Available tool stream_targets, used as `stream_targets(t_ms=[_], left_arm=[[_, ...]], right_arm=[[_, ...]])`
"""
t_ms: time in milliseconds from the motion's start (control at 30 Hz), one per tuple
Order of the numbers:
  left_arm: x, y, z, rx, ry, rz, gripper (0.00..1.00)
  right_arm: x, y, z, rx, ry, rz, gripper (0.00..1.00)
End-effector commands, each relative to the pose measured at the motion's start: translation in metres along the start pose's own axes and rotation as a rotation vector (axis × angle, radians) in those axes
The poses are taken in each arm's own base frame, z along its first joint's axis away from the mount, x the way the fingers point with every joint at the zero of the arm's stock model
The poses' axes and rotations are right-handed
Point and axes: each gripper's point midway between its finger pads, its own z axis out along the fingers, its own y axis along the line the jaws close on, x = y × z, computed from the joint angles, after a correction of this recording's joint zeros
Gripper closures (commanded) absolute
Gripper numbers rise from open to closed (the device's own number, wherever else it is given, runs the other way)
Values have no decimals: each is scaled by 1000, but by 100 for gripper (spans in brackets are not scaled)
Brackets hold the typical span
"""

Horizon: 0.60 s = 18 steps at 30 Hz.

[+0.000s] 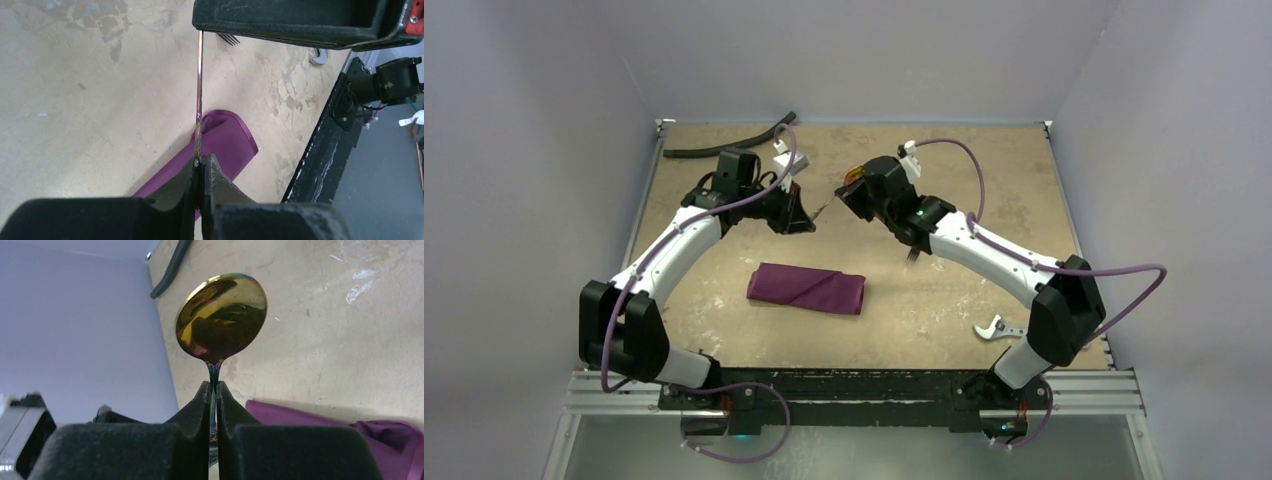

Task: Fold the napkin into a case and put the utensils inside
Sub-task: Pass from the right arm to the left

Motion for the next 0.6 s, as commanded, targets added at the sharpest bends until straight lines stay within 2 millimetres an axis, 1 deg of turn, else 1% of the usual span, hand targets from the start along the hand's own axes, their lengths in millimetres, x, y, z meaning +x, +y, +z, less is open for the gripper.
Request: stream_targets(t_ms=[0, 33, 67, 100, 133, 167, 233, 267, 333, 400, 433, 500, 567], left_arm=[[-18, -21, -7, 85, -24, 97, 100], [-16, -19, -9, 81, -16, 109, 100], [-14, -16, -13, 73, -10, 113, 100], [-11, -13, -17, 66, -3, 115, 100], [-9, -10, -20, 69, 3, 123, 100], [-6, -7, -24, 74, 10, 121, 100], [0, -7, -31, 110, 34, 121, 100], [4, -8, -34, 130, 51, 129, 100], [12, -18, -42, 181, 97, 141, 100], [19, -25, -47, 215, 121, 149, 100], [23, -27, -49, 226, 135, 148, 100], [29, -33, -52, 253, 152, 148, 100], [33, -39, -55, 283, 163, 147, 100]], right_arm=[[13, 31, -11, -159, 88, -191, 91], [15, 29, -14, -188, 115, -274, 84], [17, 34, -19, -256, 142, -348, 76], [16, 35, -25, -304, 154, -429, 64], [18, 36, -35, -370, 185, -525, 51], [15, 37, -47, -416, 199, -602, 39], [11, 28, -67, -507, 268, -747, 21], [1, 20, -73, -501, 268, -793, 17], [-18, -2, -84, -481, 256, -888, 14], [-28, -9, -102, -548, 274, -910, 14], [-30, -8, -113, -599, 284, -920, 13], [-22, -4, -133, -727, 327, -949, 13], [-13, -2, -143, -803, 370, -977, 13]])
